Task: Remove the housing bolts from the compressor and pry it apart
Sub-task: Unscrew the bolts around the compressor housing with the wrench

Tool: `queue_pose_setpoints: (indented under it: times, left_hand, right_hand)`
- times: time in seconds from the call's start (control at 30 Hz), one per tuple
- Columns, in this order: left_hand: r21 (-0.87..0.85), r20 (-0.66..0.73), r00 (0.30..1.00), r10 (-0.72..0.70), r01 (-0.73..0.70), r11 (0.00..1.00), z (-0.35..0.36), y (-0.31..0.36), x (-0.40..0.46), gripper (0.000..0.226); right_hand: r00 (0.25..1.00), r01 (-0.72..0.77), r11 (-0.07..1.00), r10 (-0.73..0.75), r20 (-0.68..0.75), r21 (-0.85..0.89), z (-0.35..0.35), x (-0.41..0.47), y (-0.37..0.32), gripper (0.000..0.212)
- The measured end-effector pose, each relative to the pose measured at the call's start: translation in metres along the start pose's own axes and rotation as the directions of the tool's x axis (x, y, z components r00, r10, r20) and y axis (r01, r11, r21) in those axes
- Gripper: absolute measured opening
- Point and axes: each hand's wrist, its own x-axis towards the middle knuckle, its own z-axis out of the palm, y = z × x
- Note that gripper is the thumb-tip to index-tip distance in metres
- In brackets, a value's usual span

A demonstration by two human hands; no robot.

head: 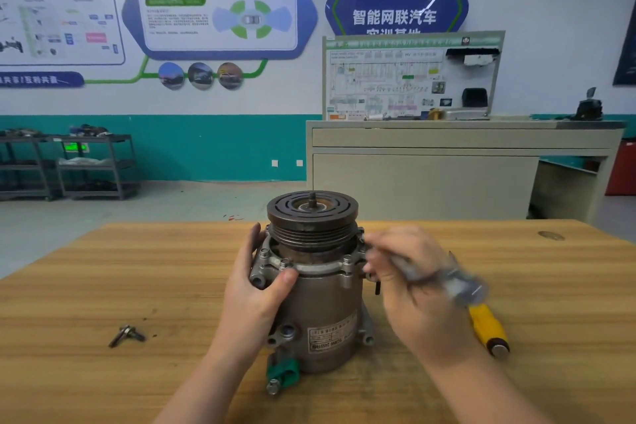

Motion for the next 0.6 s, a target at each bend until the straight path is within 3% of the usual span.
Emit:
queue_pose_setpoints:
  times: [0.07, 0.13, 0.17, 0.23, 0.27, 0.33, 0.37, 0.4, 0.47, 0.53, 0.6]
  left_hand:
    - [-0.005, -0.002, 1.0, -0.001, 0.001, 1.0, 0.001, 0.001, 0.0, 0.107]
    - [-0.014, -0.001, 1.0, -0.006, 0.006, 1.0, 0.001, 0.002, -0.001, 0.106]
    - [-0.016, -0.001, 1.0, -0.008, 0.008, 1.0, 0.001, 0.002, -0.001, 0.105]
    - [-0.016, -0.002, 1.0, -0.01, 0.01, 1.0, 0.001, 0.002, -0.001, 0.105]
    - [-0.014, -0.002, 1.0, -0.011, 0.011, 1.0, 0.001, 0.002, -0.001, 0.105]
    - [-0.008, -0.002, 1.0, -0.014, 0.014, 1.0, 0.001, 0.003, -0.001, 0.106]
    - [-0.006, -0.002, 1.0, -0.014, 0.014, 1.0, 0.001, 0.004, -0.001, 0.106]
    - [-0.003, -0.001, 1.0, -0.013, 0.013, 1.0, 0.001, 0.004, -0.001, 0.106]
    - [0.002, 0.002, 1.0, -0.011, 0.011, 1.0, 0.001, 0.004, -0.002, 0.106]
    - [0.007, 0.0, 1.0, -0.012, 0.012, 1.0, 0.001, 0.004, -0.002, 0.106]
    - [0.008, -0.002, 1.0, -0.013, 0.013, 1.0, 0.001, 0.005, -0.002, 0.103]
  right_hand:
    - [0.998, 0.064, 0.997, -0.064, 0.018, -0.041, 0.003, -0.003, 0.0, 0.024]
    - [0.989, -0.079, 0.99, 0.093, -0.116, 0.119, 0.007, -0.002, -0.002, 0.021]
    - [0.948, -0.18, 0.957, 0.231, -0.22, 0.227, 0.008, 0.0, -0.002, 0.021]
    - [0.726, -0.42, 0.792, 0.586, -0.36, 0.443, 0.008, 0.005, 0.006, 0.023]
    - [0.573, -0.521, 0.637, 0.754, -0.321, 0.568, 0.006, 0.009, 0.012, 0.025]
    - [0.342, -0.569, 0.28, 0.936, -0.087, 0.773, -0.001, 0.017, 0.027, 0.027]
    - [0.284, -0.537, 0.143, 0.959, 0.019, 0.831, -0.004, 0.02, 0.031, 0.027]
    - [0.27, -0.491, 0.069, 0.96, 0.076, 0.869, -0.007, 0.022, 0.033, 0.027]
    - [0.308, -0.399, 0.083, 0.95, 0.048, 0.913, -0.012, 0.025, 0.033, 0.027]
    - [0.381, -0.423, 0.259, 0.92, -0.089, 0.868, -0.014, 0.025, 0.027, 0.025]
    - [0.509, -0.492, 0.492, 0.832, -0.222, 0.718, -0.012, 0.023, 0.021, 0.023]
